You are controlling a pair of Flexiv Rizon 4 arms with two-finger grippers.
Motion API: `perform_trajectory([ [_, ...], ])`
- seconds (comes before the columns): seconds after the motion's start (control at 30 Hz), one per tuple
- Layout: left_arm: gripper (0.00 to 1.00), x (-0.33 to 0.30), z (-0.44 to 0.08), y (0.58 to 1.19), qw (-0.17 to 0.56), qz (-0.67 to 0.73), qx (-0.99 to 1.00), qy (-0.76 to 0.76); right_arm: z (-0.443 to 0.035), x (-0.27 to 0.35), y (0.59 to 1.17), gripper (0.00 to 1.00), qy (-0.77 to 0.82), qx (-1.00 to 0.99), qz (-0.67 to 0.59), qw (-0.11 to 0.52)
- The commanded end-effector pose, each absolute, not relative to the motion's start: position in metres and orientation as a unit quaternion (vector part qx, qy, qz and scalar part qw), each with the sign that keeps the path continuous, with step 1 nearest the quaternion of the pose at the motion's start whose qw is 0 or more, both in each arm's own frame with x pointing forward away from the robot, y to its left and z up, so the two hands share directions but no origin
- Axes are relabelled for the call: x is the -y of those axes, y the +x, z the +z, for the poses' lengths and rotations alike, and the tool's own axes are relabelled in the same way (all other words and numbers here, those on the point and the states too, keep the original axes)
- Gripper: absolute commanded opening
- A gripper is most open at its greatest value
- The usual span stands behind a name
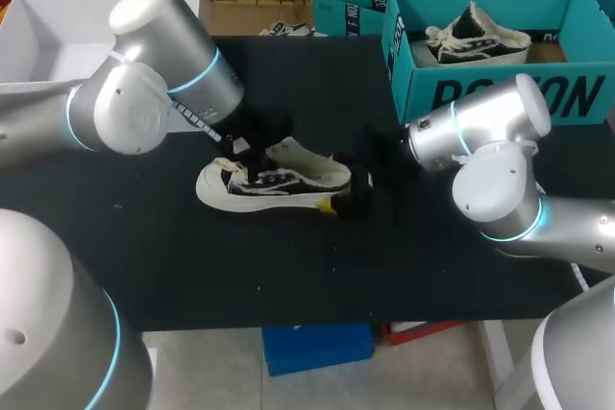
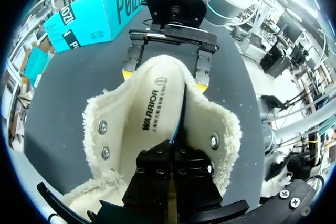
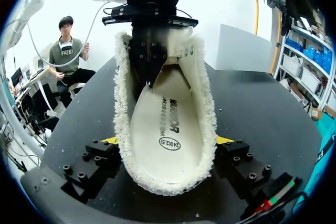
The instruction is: Take the shoe out of the shoebox, open the shoe tongue, remove and reinsert the insole, then place the shoe into the shoebox
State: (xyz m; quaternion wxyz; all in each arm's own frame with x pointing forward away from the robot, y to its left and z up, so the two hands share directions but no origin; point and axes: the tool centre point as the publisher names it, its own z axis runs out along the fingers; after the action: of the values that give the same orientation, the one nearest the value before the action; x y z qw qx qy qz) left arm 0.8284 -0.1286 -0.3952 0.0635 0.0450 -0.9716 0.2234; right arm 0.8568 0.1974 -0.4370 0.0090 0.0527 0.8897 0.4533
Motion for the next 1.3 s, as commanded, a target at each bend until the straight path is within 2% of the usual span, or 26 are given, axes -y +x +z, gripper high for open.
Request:
perform_trajectory([
  [0.03, 0.00, 0.148, -0.388, 0.832, 0.075, 0.150, 0.986, 0.018, -0.442, -0.193, 0.858, 0.00, 0.054, -0.890, 0.452, 0.010],
  [0.4, 0.00, 0.183, -0.386, 0.829, 0.069, 0.065, 0.995, -0.010, -0.442, -0.193, 0.858, 0.00, 0.054, -0.890, 0.452, 0.010],
  [1.13, 0.00, 0.174, -0.389, 0.827, 0.072, 0.058, 0.996, -0.001, -0.442, -0.193, 0.858, 0.00, 0.054, -0.890, 0.452, 0.010],
  [1.17, 0.01, 0.173, -0.390, 0.827, 0.074, 0.057, 0.996, -0.001, -0.442, -0.193, 0.858, 0.00, 0.054, -0.890, 0.452, 0.010],
  [1.2, 0.06, 0.172, -0.390, 0.827, 0.075, 0.057, 0.996, -0.001, -0.442, -0.193, 0.858, 0.00, 0.054, -0.890, 0.452, 0.010],
  [1.23, 0.23, 0.170, -0.388, 0.828, 0.079, 0.058, 0.995, -0.001, -0.442, -0.193, 0.858, 0.00, 0.054, -0.890, 0.452, 0.010],
  [1.3, 0.20, 0.167, -0.381, 0.829, 0.089, 0.058, 0.994, 0.000, -0.442, -0.193, 0.858, 0.00, 0.054, -0.890, 0.452, 0.010],
])
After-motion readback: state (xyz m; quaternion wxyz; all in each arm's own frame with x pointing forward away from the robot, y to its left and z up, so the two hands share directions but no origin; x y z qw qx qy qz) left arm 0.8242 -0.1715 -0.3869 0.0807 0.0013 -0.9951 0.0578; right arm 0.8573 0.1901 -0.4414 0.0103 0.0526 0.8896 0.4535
